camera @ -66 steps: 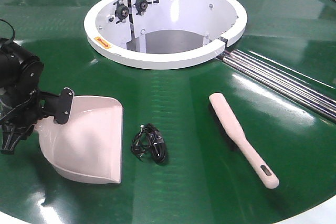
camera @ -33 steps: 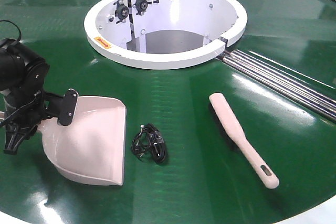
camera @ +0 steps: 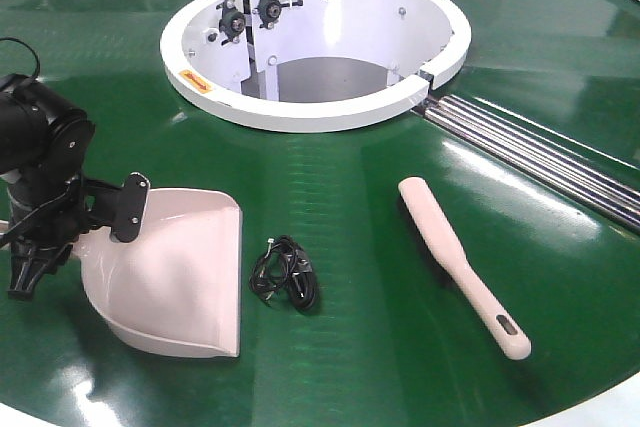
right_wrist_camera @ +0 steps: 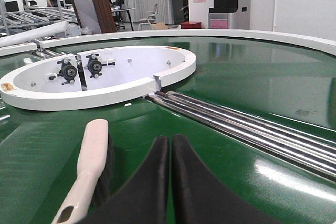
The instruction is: Clean and inspect green conveyor with broom and dustpan
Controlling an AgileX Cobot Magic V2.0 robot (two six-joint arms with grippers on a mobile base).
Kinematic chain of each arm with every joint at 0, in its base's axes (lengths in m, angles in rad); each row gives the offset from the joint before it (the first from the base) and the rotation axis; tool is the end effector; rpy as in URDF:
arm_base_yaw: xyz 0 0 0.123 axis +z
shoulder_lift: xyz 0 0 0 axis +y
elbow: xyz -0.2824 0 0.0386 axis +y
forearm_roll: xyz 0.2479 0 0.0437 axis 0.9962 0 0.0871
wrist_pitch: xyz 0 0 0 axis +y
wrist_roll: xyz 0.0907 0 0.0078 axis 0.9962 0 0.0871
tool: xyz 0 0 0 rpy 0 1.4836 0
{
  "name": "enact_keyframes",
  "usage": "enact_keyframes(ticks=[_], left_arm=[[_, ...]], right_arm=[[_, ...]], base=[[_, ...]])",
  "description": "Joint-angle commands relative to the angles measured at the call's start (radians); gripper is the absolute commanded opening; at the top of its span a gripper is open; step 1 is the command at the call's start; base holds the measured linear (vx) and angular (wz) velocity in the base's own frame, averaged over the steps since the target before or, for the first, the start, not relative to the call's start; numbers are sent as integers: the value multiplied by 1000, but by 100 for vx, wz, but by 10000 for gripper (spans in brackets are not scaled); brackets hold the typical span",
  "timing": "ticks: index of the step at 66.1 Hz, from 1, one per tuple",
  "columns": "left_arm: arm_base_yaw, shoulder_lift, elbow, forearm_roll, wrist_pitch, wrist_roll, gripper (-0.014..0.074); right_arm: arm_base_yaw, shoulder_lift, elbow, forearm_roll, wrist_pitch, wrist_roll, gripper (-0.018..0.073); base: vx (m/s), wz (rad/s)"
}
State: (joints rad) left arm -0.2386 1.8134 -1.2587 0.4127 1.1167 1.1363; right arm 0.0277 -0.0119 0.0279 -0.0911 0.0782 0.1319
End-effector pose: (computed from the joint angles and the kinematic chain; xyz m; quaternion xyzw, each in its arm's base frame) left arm 0.3389 -0.0486 0.2095 -0.6915 -0.6986 -0.1625 0.0855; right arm 0.0568 0.0009 0.1972 0.0072 0.7094 0.0217 0.7044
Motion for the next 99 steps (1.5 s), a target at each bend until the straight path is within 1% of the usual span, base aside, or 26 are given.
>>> enact_keyframes(ticks=[1, 52, 57, 66, 71, 80, 87, 99], left_arm=[[-16, -47, -19, 8, 53, 42, -7], [-16, -47, -19, 8, 53, 42, -6], [-16, -47, -19, 8, 53, 42, -6], [-16, -47, -19, 8, 53, 42, -6], [-16, -47, -19, 8, 53, 42, -6], [-16, -47, -19, 8, 52, 42, -6], [-16, -47, -19, 8, 52, 42, -6], [-16, -47, -19, 8, 52, 42, -6]], right_arm=[[-3, -11, 3, -6, -78, -2, -9], [-3, -11, 2, -6, -78, -2, -9], [-3, -11, 0, -6, -126, -2, -9], [-3, -11, -9, -2, -307, 27, -9], [-3, -6, -59, -4, -336, 59, -9], [-3, 55, -209, -7, -237, 59, -9], [-3, 178, -360, -7, -93, 54, -9], [-3, 406, -527, -7, 142, 46, -9]], base=[[0, 0], [0, 0], [0, 0], [0, 0], [0, 0], [0, 0], [0, 0], [0, 0]])
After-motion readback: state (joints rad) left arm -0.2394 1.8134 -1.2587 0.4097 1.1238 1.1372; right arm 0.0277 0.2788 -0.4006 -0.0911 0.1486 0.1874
